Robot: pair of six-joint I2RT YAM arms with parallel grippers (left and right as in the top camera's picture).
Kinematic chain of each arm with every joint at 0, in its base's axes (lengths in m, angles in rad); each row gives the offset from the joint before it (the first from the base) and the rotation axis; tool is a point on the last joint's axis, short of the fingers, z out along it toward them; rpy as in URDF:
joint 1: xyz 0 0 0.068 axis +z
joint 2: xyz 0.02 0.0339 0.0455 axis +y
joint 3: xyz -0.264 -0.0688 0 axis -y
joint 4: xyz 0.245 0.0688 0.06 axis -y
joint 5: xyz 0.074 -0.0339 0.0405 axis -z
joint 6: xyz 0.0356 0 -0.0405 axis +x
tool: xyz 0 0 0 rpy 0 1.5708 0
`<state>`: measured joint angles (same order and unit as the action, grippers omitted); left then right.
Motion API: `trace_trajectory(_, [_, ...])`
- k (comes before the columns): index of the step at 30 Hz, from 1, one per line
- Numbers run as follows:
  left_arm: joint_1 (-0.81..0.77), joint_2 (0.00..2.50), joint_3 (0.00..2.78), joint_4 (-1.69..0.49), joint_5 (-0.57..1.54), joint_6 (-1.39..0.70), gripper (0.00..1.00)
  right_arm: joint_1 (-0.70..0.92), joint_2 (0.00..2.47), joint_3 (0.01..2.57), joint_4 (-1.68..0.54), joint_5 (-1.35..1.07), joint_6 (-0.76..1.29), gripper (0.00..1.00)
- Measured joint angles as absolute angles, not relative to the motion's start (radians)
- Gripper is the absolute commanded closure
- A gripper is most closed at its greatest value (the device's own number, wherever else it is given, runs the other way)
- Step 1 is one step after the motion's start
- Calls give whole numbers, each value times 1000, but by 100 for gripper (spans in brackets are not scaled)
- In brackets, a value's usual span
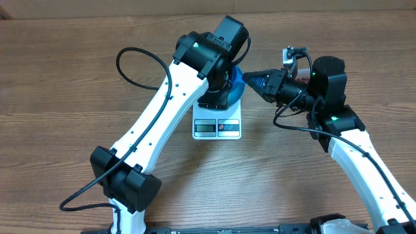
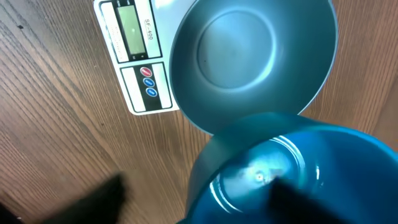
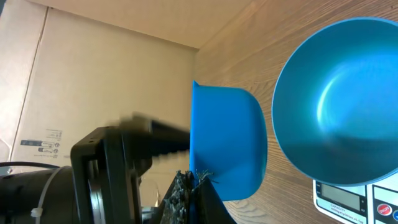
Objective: Scoop item into bowl and weigh 150g on scale
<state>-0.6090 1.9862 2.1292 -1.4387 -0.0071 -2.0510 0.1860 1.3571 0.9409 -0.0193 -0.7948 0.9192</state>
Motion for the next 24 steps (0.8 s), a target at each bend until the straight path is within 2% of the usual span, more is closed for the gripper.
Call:
trace_trajectory(11, [-585, 1986, 2129, -1451, -7, -1985, 2, 186, 1357, 941, -21, -793, 916, 96])
trace_trajectory(15, [-542, 1985, 2129, -1455, -5, -1881, 29, 186, 1357, 941, -47, -789, 915, 96])
trace_trajectory(20, [-484, 1951, 2129, -1454, 35, -1700, 22, 197, 1357, 941, -70, -773, 904, 96])
trace_trajectory(24, [-436, 1887, 2129, -1456, 43, -1556, 2, 199, 1357, 944, -81, -759, 884, 96])
